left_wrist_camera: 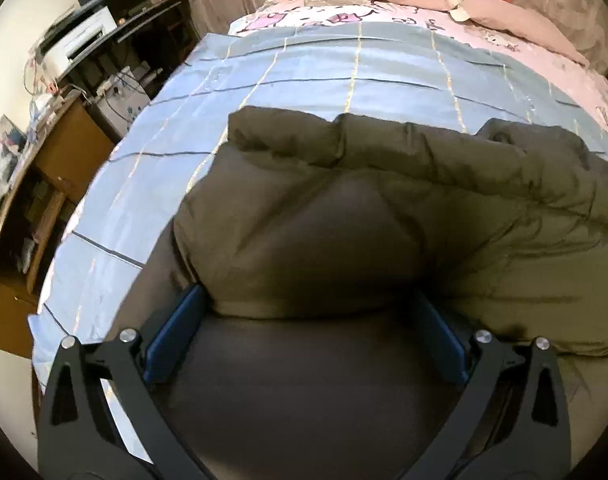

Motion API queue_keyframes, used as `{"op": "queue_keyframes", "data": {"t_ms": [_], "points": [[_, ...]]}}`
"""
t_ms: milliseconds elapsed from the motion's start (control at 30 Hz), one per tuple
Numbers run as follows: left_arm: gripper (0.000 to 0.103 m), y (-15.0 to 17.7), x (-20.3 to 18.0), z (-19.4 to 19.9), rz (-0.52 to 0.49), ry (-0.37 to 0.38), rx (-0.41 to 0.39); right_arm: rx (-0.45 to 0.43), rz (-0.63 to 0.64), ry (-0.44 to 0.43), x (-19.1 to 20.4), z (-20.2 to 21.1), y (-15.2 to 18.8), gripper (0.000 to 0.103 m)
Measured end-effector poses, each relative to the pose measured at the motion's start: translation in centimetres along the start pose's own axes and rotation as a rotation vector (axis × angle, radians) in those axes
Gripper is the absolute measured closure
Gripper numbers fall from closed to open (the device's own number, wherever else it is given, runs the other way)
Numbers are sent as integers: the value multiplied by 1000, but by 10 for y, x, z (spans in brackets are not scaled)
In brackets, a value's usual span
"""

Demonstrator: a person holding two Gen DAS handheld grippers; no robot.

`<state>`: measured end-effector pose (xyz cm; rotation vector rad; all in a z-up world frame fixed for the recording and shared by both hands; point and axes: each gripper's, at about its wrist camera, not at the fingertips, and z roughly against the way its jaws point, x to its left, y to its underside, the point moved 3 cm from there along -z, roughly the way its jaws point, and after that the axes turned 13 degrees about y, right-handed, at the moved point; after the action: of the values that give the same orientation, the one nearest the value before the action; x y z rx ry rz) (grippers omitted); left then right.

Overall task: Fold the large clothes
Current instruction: 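Press and smooth the folded jacket bundle with both tools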

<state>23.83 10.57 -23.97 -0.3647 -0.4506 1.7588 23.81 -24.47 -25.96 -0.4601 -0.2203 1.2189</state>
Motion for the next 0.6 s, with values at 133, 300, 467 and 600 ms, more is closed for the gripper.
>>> {"op": "queue_keyframes", "data": {"t_ms": [133, 300, 467, 600], "points": [[2, -8, 4, 32, 70, 22, -82, -52, -38, 17, 2, 32, -1, 1], [2, -9, -15, 51, 34, 108, -118, -140, 37, -92, 37, 75, 5, 1], [2, 2, -34, 16, -123, 30, 2, -44, 134, -82, 70, 46, 20, 1], [2, -2, -21, 40, -131, 53, -86, -82, 89, -103, 49, 67, 15, 1]]}}
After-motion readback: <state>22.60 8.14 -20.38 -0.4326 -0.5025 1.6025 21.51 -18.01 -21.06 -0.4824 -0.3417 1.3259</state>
